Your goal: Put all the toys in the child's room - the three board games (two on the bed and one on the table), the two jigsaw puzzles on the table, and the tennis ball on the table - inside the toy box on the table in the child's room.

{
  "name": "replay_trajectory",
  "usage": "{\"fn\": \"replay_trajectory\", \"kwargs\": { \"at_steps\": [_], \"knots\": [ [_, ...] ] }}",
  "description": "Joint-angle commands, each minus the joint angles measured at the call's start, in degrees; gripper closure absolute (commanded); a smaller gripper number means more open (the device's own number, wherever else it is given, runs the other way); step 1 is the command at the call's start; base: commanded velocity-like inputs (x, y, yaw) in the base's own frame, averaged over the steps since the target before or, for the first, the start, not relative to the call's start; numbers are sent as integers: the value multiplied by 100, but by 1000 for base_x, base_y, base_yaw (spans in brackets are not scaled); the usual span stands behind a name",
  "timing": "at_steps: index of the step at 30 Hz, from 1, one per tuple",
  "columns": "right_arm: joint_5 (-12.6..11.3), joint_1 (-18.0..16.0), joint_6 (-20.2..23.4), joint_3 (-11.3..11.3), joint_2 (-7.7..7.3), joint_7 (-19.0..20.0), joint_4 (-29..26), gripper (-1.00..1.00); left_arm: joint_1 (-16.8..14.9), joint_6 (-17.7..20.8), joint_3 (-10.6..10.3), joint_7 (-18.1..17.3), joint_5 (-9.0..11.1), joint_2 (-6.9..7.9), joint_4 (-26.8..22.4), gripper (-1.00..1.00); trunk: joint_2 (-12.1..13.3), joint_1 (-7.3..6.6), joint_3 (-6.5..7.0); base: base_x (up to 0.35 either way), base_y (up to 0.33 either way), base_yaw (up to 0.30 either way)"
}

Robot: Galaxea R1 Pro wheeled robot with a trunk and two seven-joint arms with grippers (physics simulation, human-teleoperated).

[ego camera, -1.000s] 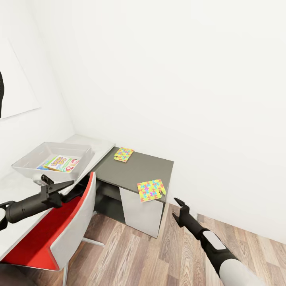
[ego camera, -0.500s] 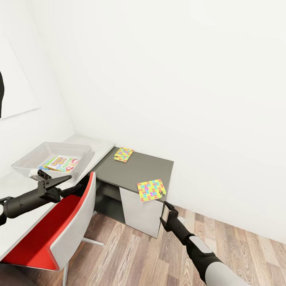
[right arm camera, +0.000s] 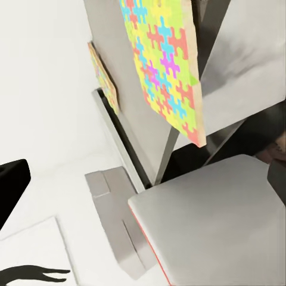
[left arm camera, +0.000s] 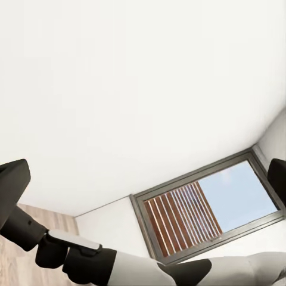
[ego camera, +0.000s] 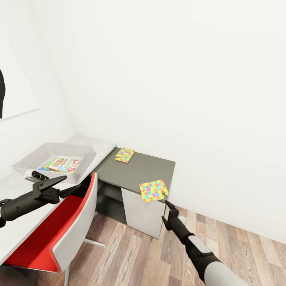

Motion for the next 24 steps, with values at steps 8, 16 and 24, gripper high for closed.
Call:
{"fn": "replay_trajectory", "kwargs": {
  "at_steps": [8,16,24],
  "knots": [
    [-50,-8,-493,13,228,0,-2,-100,-3,19,0,-24,-34,-2,3,-100,-11,3,-11,1,32,0],
    [-62,-6,-604,20,333,8,0,-100,-1,19,5,-31,-36,-2,3,-100,-11,3,-11,0,104,0],
    [-73,-5,-606,17,344,41,28,-100,3,19,33,-38,-38,9,5,-100,-52,25,-29,0,9,0]
  ]
}}
